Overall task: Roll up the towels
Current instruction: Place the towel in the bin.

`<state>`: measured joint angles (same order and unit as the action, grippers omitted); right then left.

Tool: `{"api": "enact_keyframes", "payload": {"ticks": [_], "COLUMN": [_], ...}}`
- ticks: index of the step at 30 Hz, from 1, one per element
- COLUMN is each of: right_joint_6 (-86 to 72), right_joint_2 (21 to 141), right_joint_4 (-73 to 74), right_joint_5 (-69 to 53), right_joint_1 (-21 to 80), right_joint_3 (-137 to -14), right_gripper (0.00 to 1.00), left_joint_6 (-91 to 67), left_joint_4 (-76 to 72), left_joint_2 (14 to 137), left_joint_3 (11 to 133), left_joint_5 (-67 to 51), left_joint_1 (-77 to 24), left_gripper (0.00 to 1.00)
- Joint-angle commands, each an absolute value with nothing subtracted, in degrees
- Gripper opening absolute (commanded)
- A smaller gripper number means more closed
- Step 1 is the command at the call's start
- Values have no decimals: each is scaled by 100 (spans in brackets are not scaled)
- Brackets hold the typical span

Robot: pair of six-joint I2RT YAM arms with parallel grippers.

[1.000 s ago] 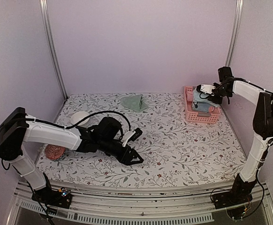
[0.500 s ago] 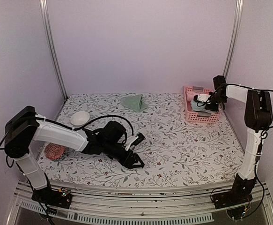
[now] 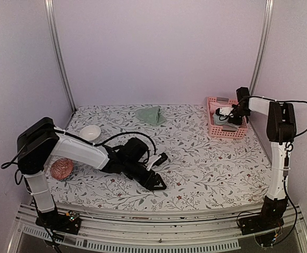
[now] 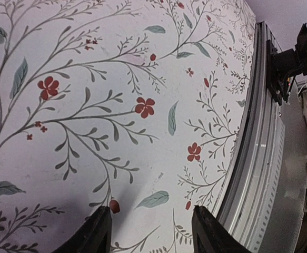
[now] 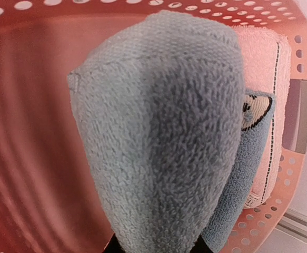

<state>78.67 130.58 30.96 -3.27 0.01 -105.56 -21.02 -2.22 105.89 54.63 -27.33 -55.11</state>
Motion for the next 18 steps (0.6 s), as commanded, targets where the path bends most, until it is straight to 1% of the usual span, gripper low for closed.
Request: {"api": "enact_keyframes", "payload": {"ticks": [1, 7, 13, 14, 16, 18], "right_joint_6": [7948, 8123, 8384, 8411, 8473, 8461], "right_joint_2": [13346, 13403, 13381, 13370, 13360, 13368], "right_joint_4": [2401, 1733, 1708, 1768, 1948, 2104], "right_joint_5": [-3, 44, 59, 61, 80, 96], "right_joint_1": [-75, -108, -106, -106, -103, -104], "right_joint_3": [-10751, -10725, -10351, -10263, -10188, -10149], "right_gripper": [2, 2, 3, 5, 12, 17], "left_joint_6": [-1960, -1877, -1893, -1909, -1924, -1938], "left_joint_4": [-176, -24, -47, -79, -111, -139], "left_joint_2": [10825, 11030, 11122, 11123, 11118, 11118], "left_joint_3": [5782, 6057, 6126, 6119, 6080, 6057], "left_joint_5": [-2906, -2992, -3045, -3052, -3050, -3056], "left_joint_1": [-5498, -5458, -5454, -5450, -5449, -5450], "left_gripper": [55, 54, 54, 54, 54, 54]}}
